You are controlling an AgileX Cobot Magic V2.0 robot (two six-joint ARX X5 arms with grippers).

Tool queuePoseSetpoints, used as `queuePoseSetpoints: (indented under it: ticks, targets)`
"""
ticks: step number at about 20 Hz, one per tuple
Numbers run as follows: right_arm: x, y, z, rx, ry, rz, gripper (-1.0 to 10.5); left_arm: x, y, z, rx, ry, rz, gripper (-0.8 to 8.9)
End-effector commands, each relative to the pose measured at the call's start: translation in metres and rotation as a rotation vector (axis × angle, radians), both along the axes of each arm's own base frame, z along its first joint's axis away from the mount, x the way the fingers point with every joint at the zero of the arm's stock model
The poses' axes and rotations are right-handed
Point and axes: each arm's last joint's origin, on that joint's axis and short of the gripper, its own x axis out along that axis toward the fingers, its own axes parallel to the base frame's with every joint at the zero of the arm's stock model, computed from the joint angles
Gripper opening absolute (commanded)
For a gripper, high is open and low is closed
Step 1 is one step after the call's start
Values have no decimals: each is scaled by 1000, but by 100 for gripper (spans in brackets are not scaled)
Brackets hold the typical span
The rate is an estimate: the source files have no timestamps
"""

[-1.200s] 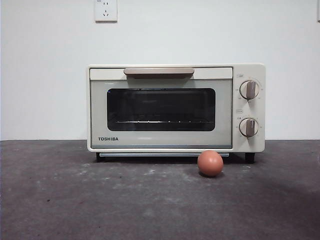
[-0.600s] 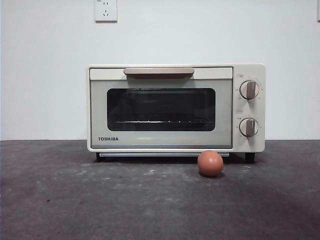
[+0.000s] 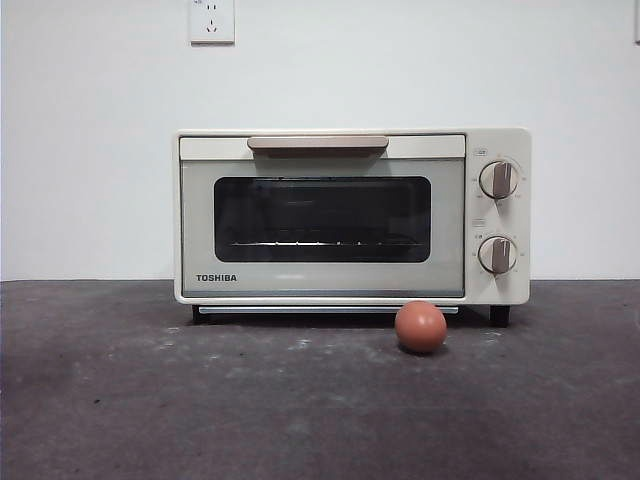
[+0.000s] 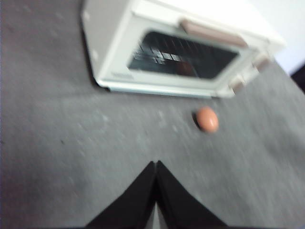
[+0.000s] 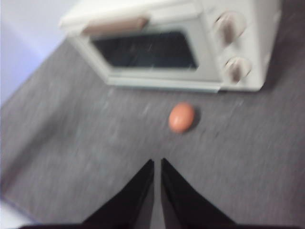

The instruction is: Eggoven

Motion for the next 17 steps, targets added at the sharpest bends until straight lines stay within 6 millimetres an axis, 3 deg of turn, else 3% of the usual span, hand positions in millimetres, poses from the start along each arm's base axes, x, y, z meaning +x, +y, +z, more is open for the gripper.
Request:
queuePoseSetpoints:
  ticks: [1, 9, 10, 12, 17]
  targets:
    - [-4, 1, 11, -102, -3, 82, 5, -1, -1, 10, 59, -21, -81, 7]
    - [-5, 2, 16, -147, 58, 131, 24, 0, -2, 14, 72, 19, -118, 7]
    - [-5, 2, 17, -147, 57, 131, 88, 0, -2, 13, 72, 23, -118, 7]
    - [-5, 2, 17, -135, 67, 116, 321, 0, -2, 13, 72, 24, -118, 7]
    - [6, 3, 16, -95, 111, 96, 361, 0, -2, 13, 72, 26, -118, 7]
